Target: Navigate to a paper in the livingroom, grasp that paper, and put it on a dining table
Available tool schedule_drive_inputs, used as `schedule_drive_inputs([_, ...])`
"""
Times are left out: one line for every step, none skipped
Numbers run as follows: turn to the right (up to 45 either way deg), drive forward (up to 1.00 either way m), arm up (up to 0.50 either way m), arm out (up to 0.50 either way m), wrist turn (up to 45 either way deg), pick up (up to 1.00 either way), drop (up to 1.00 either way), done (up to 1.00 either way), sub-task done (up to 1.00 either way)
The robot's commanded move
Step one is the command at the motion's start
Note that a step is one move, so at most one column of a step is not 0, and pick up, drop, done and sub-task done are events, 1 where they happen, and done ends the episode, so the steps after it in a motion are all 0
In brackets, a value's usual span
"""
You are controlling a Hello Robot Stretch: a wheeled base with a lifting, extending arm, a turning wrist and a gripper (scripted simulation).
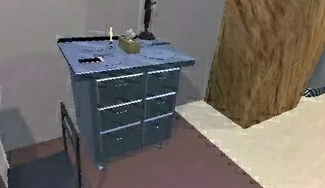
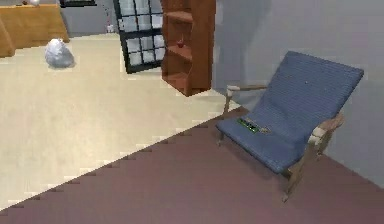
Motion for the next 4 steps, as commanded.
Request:
schedule_drive_inputs([0.0,0.6,0.0,0.0,0.0,0.0,0.0,0.0,0.0])
schedule_drive_inputs([-45.0,0.0,0.0,0.0,0.0,0.0,0.0,0.0,0.0])
schedule_drive_inputs([-45.0,0.0,0.0,0.0,0.0,0.0,0.0,0.0,0.0])
schedule_drive_inputs([-15.0,0.0,0.0,0.0,0.0,0.0,0.0,0.0,0.0])
